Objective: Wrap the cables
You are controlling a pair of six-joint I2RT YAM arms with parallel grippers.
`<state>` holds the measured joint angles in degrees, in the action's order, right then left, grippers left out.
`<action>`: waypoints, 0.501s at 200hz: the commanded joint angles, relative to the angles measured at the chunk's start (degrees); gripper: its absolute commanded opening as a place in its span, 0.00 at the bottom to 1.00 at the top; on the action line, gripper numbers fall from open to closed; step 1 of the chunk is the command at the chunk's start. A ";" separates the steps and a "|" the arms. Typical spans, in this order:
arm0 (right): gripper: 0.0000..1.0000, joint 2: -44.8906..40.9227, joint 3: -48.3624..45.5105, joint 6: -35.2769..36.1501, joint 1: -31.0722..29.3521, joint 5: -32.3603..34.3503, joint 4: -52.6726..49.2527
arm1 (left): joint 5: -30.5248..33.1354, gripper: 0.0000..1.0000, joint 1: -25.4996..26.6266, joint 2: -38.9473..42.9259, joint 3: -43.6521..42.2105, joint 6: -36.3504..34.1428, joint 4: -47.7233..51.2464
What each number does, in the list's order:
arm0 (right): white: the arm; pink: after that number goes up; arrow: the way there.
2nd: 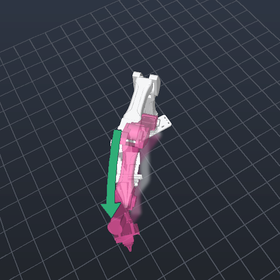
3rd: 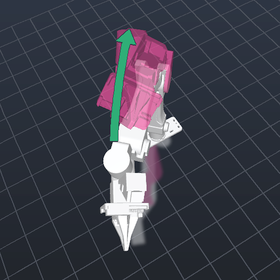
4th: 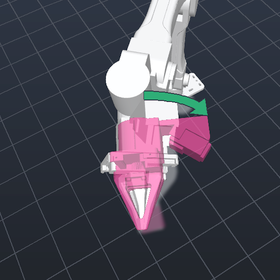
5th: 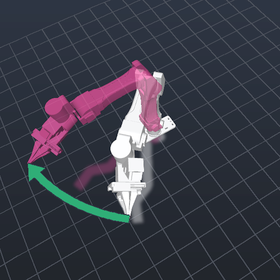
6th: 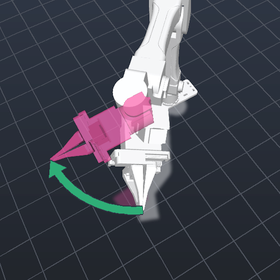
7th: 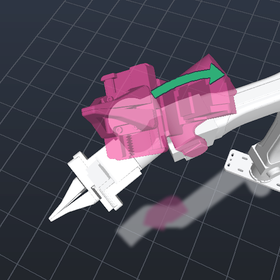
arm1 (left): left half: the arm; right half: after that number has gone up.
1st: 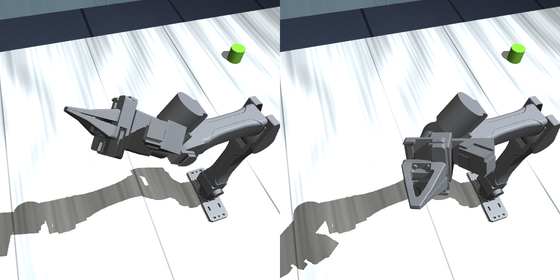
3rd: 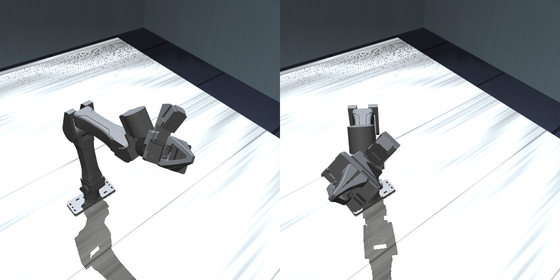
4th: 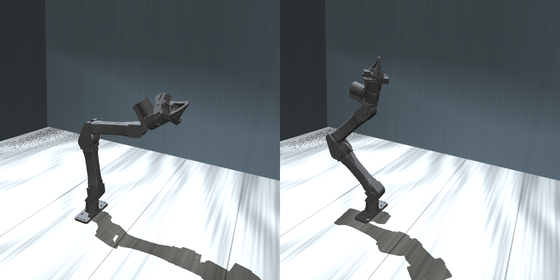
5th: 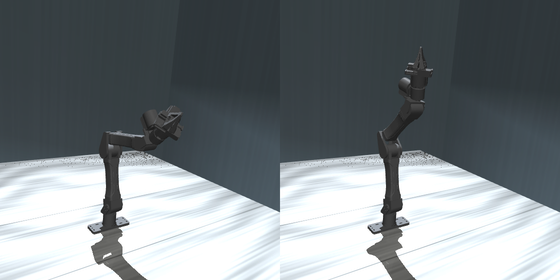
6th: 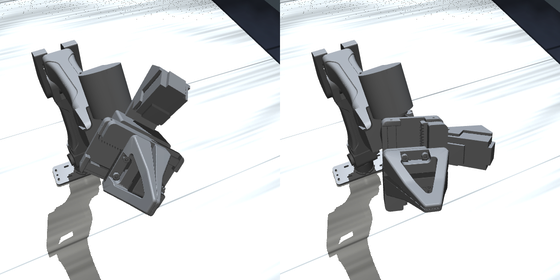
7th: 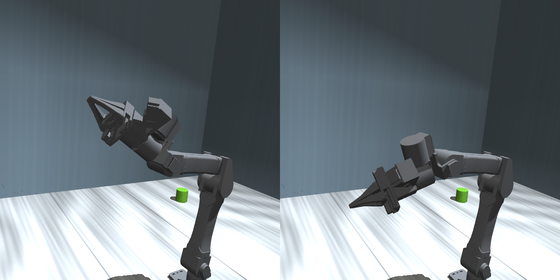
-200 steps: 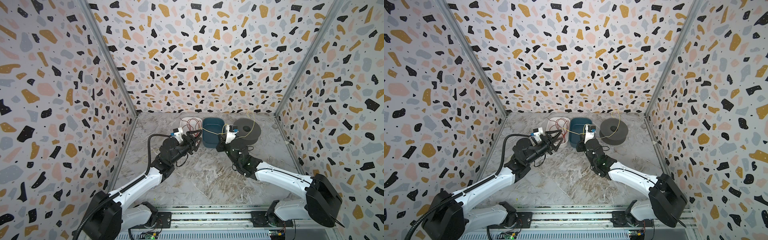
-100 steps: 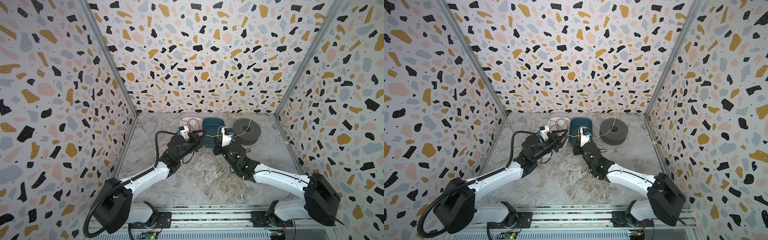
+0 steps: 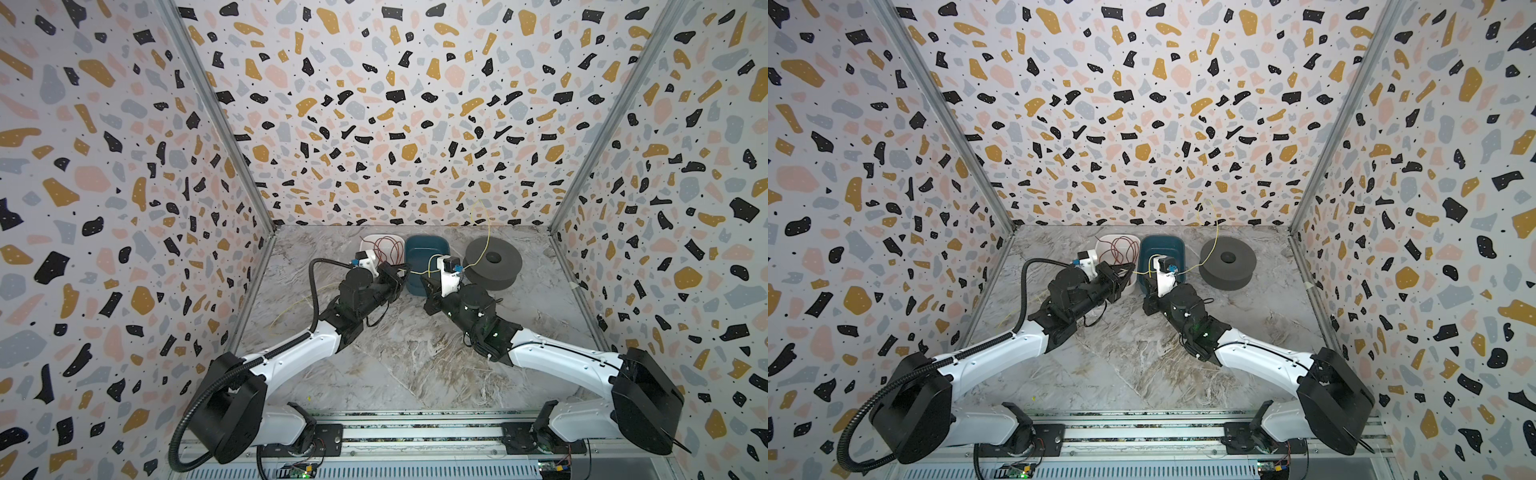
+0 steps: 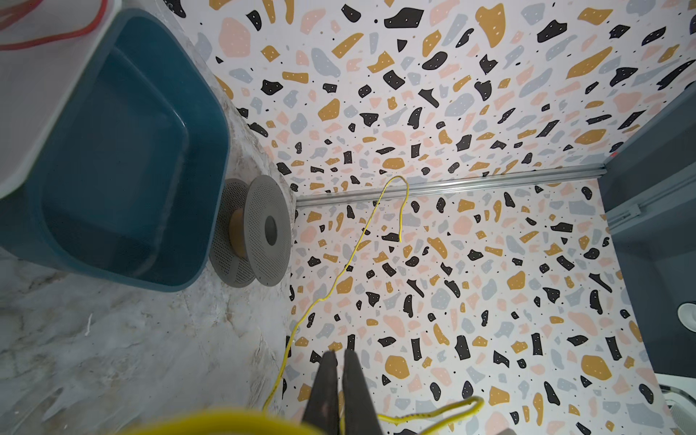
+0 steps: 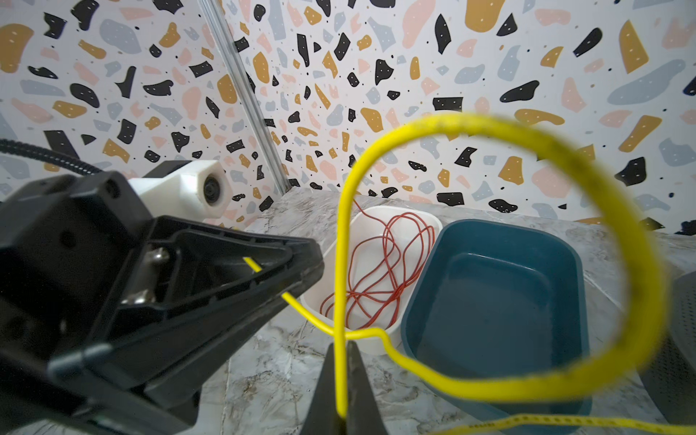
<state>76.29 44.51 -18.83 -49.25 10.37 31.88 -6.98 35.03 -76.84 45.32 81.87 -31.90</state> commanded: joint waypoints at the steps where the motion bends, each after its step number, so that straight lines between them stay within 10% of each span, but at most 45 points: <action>1: 0.00 -3.75 0.23 -1.19 2.11 -7.30 -0.82 | 3.61 0.00 -0.44 0.67 2.78 -7.13 4.34; 100: 0.00 -7.24 2.12 -11.97 16.95 -44.98 -8.92 | 14.49 0.00 -8.11 3.22 8.61 -28.81 14.28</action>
<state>73.08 44.27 -26.28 -36.18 -21.98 24.82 0.54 30.96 -74.91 51.44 62.59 -20.56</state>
